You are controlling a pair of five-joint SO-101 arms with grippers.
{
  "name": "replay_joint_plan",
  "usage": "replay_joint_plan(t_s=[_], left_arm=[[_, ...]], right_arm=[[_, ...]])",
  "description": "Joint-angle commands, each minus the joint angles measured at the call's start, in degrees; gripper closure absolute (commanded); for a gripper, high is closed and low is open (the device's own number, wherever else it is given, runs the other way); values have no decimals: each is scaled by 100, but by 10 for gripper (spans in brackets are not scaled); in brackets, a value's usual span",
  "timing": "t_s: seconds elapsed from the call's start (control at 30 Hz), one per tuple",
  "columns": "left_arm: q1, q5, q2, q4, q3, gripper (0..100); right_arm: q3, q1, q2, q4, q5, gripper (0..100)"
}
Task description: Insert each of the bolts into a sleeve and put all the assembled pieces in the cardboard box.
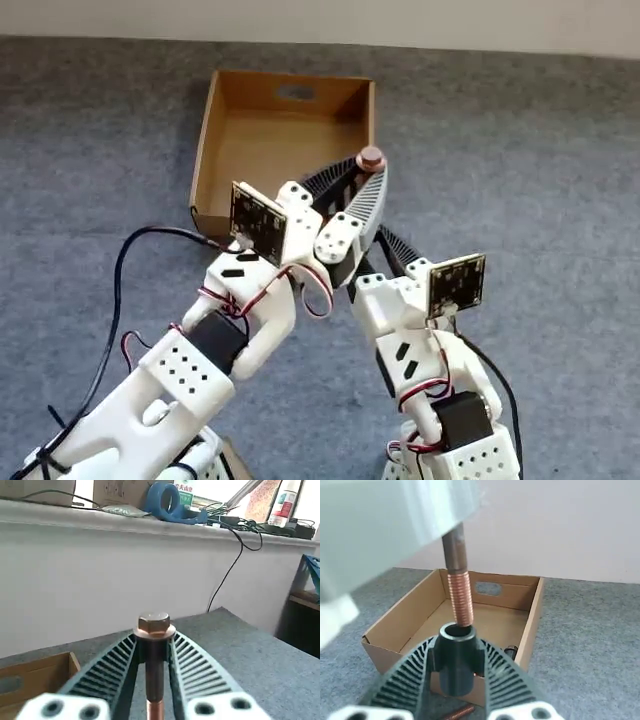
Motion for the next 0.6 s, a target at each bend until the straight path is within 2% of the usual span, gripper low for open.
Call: replay_joint_plan(t_s=[0.0,0.2,0.47,0.57], left_arm=[[-31,-35,-259,211,-66,992],[-31,-35,-567,1301,-66,992],[-31,-26,-593,1521,-75,992],[-22,-26,-593,1987,-119,992]], right_arm=[[-48,-31,-57,-171,-9,993],[-48,-31,-57,-171,-9,993],[-48,-31,-57,-171,-9,993],[-48,-31,-57,-171,-9,993]])
